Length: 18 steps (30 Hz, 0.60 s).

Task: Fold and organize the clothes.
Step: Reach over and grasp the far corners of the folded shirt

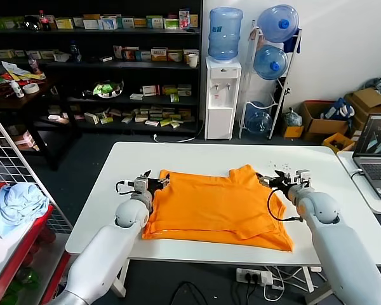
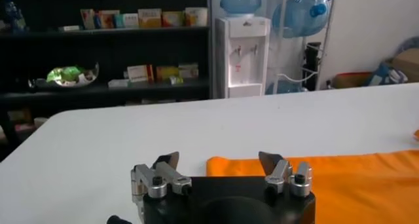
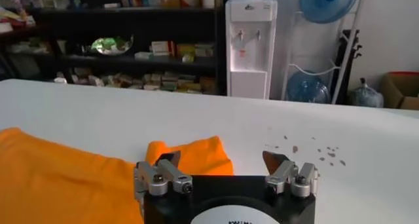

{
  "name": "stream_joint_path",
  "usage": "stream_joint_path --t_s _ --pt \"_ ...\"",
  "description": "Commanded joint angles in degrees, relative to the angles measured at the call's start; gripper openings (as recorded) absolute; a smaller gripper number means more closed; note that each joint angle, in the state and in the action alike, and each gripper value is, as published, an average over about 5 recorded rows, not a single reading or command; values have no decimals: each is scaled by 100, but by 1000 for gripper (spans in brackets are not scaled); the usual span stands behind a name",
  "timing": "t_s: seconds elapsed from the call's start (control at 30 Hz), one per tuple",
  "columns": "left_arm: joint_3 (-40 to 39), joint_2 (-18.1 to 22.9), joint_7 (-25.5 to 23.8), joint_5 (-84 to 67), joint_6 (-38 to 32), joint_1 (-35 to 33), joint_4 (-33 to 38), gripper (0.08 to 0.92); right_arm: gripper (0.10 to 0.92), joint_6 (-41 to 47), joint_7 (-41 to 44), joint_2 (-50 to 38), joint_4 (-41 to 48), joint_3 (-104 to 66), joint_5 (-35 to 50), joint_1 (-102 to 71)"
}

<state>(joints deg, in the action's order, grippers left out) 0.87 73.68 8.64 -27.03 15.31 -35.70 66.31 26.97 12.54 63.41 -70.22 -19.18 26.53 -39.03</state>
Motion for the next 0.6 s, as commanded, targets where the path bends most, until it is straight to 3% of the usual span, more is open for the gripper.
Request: stream_joint_path --t_s 0.03,0.6 --pt "-103 267 -27 -87 112 444 -704 823 823 -311 205 384 1142 171 -298 616" --pt "-80 556 -57 -18 224 747 -1167 823 823 -483 146 488 1583 121 -577 705"
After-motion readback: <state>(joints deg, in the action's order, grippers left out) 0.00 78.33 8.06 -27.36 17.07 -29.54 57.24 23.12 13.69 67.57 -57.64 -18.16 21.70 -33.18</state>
